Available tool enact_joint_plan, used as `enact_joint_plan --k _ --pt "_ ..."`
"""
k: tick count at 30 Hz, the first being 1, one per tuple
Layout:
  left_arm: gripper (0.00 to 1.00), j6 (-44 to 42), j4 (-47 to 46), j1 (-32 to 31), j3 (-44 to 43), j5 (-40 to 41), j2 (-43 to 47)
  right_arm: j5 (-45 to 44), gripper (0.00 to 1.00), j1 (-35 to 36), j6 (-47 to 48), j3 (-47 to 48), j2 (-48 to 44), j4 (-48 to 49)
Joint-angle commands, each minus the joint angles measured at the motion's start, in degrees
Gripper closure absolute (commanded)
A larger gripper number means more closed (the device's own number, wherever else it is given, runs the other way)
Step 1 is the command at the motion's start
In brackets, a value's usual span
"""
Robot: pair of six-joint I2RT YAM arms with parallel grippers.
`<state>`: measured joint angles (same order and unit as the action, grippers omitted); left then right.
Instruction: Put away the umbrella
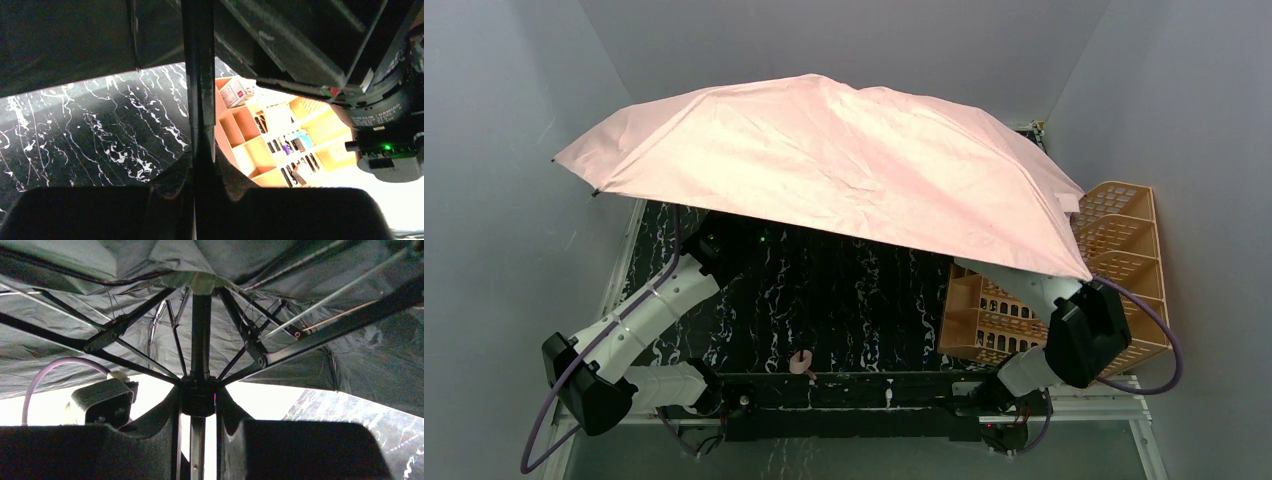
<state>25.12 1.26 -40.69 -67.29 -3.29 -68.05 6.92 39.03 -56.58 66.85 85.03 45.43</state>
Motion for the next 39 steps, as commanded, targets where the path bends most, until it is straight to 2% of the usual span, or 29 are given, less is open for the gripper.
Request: enact_joint_plan --k 1,4,10,14,19,21,26,32,35,39 --pt "1.00 -5.13 -5.85 0.13 -6.44 2.48 2.39 -9.84 1.00 2.96 1.28 -5.97 -6.17 -7.74" --pt "1.00 -5.86 -7.47 0.08 -7.33 2.50 1.83 -13.77 1.00 5.94 -1.45 -9.79 -7.20 -7.63" --pt "1.00 -6.83 -6.69 0.08 -7.40 4.93 1.52 -14.58 1.00 6.02 -4.91 -11.15 -6.79 -7.23" --pt "0.98 -6.59 -3.86 0.12 -6.48 3.64 1.63 -20.02 1.00 5.80 -7.90 -11.90 -6.63 -4.20" --pt "0.65 -4.53 -0.34 0.07 -1.66 -0.08 4.28 -25.79 1.00 4.61 -9.19 -10.06 -6.66 -2.11" --pt "0.50 -3.59 1.26 0.09 1.35 -1.51 5.79 -26.79 1.00 3.76 -10.13 -9.43 -6.51 -0.94" --pt "0.24 -1.00 5.23 0.00 7.55 -5.14 10.04 -27.27 1.00 1.94 -11.86 -7.51 -5.15 0.14" --pt "0.11 3.06 7.60 -0.07 12.89 -9.07 14.38 -26.46 1.00 0.41 -13.12 -6.15 -2.87 1.66" --pt "0.12 4.06 9.84 -0.09 15.04 -9.89 16.27 -26.05 1.00 -0.30 -13.12 -5.63 -2.22 2.20" --pt "0.20 4.78 13.41 -0.18 17.17 -9.72 19.41 -25.08 1.00 -1.23 -13.07 -5.20 -1.94 2.45"
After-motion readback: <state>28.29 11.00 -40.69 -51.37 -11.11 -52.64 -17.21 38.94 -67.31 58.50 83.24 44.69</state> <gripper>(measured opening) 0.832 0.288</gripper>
